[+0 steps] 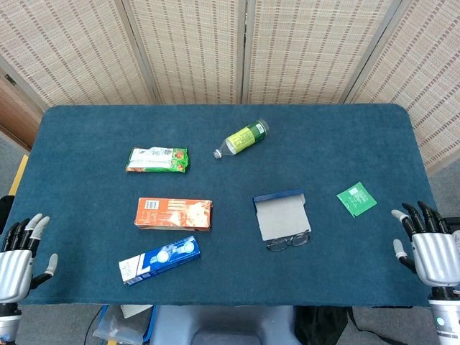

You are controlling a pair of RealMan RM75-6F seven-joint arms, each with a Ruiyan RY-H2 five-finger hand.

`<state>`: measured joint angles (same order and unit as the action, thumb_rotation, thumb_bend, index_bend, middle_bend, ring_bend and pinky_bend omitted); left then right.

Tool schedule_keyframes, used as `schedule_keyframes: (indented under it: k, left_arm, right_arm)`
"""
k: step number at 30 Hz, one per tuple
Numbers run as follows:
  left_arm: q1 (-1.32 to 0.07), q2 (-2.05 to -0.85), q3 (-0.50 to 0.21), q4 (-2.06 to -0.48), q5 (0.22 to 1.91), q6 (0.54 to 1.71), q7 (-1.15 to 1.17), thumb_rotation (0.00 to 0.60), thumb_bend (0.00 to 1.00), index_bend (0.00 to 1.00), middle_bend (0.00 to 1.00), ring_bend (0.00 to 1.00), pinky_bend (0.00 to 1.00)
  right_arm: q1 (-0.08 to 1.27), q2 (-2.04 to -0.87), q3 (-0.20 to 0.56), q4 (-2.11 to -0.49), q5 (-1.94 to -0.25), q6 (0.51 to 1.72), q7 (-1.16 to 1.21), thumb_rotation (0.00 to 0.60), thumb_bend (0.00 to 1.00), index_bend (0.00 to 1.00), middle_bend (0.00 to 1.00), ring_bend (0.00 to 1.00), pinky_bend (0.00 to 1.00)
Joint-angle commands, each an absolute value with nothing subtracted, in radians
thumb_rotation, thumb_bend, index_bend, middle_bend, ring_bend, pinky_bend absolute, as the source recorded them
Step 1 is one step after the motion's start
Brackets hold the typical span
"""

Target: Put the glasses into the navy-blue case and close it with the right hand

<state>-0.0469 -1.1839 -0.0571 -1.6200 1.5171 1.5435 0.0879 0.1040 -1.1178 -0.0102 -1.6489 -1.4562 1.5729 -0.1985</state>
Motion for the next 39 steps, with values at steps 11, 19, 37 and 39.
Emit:
schedule_keyframes:
  k: [11, 19, 37, 39]
  left_arm:
    - [-0.052, -1.184, -0.054, -1.623, 1.518, 1.542, 0.088, 0.6, 0.42, 0.07, 0.0, 0.0, 0.0]
    - [-0.048, -1.183, -0.048, -1.615, 1.519, 1.544, 0.074, 0.6, 0.42, 0.07, 0.0, 0.0, 0.0]
    - [-0.015, -1.175, -0.036, -1.588, 1.51, 1.575, 0.024, 0.6, 0.42, 0.07, 0.0, 0.0, 0.0]
    - [-0.013, -1.176, -0.036, -1.585, 1.511, 1.579, 0.021, 0.6, 0.42, 0.07, 0.0, 0.0, 0.0]
  right_arm:
    - [0.093, -1.107, -0.017, -1.67, -1.526, 1.553, -0.189, 0.6, 0.39, 0.22, 0.16, 0.06, 0.12]
    - [0.13, -1.121, -0.02, -1.686, -1.556, 1.469, -0.225, 0.6, 0.39, 0.23, 0.16, 0.06, 0.12]
    - [0.354, -1.317, 0.024, -1.61, -1.534, 1.119, -0.36, 0.6, 0.26, 0.37, 0.18, 0.06, 0.12]
    - [0.375, -1.346, 0.03, -1.59, -1.524, 1.092, -0.374, 0.6, 0.25, 0.38, 0.18, 0.06, 0.12]
